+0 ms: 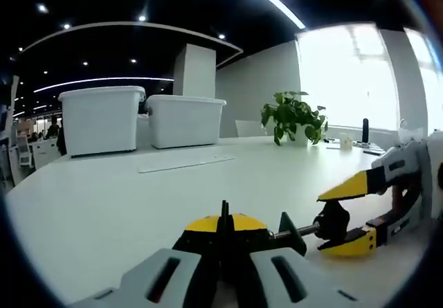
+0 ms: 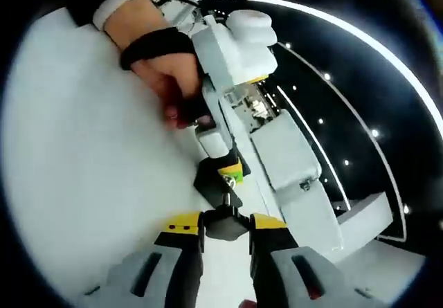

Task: Clamp the fixed fixture on the desktop, loosen the retaining clip, secure it to the edge of the desk, and tighten the retaining clip.

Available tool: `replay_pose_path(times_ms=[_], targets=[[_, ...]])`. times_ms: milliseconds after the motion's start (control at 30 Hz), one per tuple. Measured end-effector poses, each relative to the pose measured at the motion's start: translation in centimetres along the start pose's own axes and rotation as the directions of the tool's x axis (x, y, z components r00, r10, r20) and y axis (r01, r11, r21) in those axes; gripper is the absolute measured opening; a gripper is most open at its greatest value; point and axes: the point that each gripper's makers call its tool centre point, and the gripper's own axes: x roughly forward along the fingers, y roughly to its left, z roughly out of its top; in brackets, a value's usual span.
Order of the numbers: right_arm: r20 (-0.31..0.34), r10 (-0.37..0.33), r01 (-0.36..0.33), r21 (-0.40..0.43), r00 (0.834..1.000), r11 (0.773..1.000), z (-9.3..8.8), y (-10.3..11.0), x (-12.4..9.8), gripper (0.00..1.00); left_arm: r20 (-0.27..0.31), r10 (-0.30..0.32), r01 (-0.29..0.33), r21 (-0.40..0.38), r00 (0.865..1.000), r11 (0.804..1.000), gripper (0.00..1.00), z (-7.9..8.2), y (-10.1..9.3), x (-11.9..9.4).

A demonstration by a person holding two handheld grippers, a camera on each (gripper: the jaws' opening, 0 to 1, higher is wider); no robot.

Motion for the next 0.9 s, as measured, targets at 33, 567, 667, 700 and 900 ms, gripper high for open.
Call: replay_pose_path(times_ms=[33,567,667,700,900], targets=[[0.015,0.016,-0.017,0.100,1.000,0.995,0.3,-0.1,-0.1,0.28,-0.001,0.001,-0.001,0.002,1.000,1.000,0.04,0.0,0.0,0.0],[0.109,0.091,-0.110,0.994,0.990,0.009,-3.4,-2.4,0.6,0.27,0.001,0.001,-0.001,0.003,1.000,1.000,0.04,0.0,-0.2,0.1],[0.109,0.129,-0.109,0.994,0.986,-0.003,-3.2,-1.3,0.8,0.25,0.001,0.000,0.000,0.004,1.000,1.000,0.04,0.0,-0.2,0.1],[0.104,0.149,-0.104,0.995,0.983,-0.009,-3.3,-0.9,1.0,0.25,0.001,0.000,0.000,0.005,1.000,1.000,0.04,0.0,-0.2,0.1],[0.146,0.142,-0.109,0.964,0.979,-0.244,-3.1,-1.1,0.9,0.24,0.001,0.001,-0.001,0.007,1.000,1.000,0.04,0.0,-0.2,0.1]])
